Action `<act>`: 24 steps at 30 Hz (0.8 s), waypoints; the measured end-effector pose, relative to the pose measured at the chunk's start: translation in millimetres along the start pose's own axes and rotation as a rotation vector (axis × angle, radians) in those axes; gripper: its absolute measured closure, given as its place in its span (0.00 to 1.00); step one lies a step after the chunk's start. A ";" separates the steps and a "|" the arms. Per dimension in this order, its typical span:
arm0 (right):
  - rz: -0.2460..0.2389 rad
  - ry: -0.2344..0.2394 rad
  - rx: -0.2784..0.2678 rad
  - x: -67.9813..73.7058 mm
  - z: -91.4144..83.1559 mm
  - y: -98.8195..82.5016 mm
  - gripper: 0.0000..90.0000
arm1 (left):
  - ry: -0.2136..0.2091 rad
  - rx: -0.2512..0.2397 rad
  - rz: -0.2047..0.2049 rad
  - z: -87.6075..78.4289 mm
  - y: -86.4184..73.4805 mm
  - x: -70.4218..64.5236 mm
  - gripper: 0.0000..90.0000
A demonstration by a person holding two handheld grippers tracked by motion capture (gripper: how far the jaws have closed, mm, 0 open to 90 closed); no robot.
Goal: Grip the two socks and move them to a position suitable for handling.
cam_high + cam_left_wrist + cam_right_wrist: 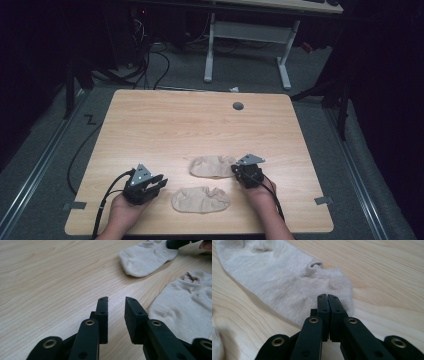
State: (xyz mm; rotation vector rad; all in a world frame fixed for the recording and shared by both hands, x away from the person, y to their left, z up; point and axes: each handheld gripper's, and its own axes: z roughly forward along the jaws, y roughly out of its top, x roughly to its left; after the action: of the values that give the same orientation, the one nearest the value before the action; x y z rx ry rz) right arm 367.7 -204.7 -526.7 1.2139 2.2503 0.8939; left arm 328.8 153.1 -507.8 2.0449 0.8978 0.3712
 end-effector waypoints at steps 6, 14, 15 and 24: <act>-0.026 0.029 -0.003 12.2 12.0 12.4 0.99 | -0.002 0.006 0.010 -0.4 0.3 -0.7 0.82; -0.026 0.038 -0.006 15.8 16.2 16.5 0.98 | 0.001 0.007 0.010 0.9 0.0 -0.8 0.82; -0.030 0.038 -0.006 15.9 15.9 16.3 0.98 | 0.002 0.007 0.010 1.0 0.0 -0.8 0.82; 0.012 0.055 -0.097 11.5 -7.5 19.6 0.93 | 0.011 0.013 0.007 3.9 -0.4 -1.2 0.81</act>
State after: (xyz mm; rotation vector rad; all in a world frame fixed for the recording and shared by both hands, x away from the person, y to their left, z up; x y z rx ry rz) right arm 368.1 -189.4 -508.2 1.1737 2.2174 1.0401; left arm 329.9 150.1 -510.4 2.0598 0.9019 0.3812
